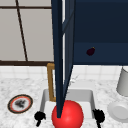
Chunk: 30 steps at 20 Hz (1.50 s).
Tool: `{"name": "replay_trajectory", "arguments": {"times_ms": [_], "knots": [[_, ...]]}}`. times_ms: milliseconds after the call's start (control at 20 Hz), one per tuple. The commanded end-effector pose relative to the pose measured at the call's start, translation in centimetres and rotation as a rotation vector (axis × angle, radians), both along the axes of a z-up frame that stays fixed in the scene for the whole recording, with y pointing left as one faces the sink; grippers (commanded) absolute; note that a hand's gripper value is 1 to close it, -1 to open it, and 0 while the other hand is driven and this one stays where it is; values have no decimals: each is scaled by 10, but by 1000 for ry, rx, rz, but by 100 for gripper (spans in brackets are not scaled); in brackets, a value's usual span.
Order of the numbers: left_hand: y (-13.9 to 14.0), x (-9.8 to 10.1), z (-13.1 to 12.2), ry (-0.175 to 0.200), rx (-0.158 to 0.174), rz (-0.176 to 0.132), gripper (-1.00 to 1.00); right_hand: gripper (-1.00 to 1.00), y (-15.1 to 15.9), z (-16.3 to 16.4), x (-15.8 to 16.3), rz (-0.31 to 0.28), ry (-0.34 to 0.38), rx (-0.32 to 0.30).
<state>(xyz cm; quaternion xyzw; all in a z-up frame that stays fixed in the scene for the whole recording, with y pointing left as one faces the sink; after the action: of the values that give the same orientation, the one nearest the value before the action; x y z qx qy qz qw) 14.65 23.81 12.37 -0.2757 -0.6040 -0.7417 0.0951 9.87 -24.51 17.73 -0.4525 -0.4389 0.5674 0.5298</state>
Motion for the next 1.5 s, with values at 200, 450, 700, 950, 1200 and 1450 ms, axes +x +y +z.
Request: {"name": "replay_trajectory", "arguments": {"times_ms": [200,450,700,950,1200,1450], "knots": [[0,0,0,-2,-1,2,0,-100,0,49,-1,0,2,-1],[0,0,0,-4,-3,3,0,-100,0,81,3,-3,19,-3],[0,0,0,-6,-3,4,0,-100,1,123,-2,-12,9,6],[0,0,0,-6,-4,5,0,-100,1,162,-5,1,41,8],[0,0,0,-7,-4,5,0,-100,1,203,-5,-9,4,0],[0,0,0,-7,-4,6,0,-100,0,244,-10,-8,8,-1]]}}
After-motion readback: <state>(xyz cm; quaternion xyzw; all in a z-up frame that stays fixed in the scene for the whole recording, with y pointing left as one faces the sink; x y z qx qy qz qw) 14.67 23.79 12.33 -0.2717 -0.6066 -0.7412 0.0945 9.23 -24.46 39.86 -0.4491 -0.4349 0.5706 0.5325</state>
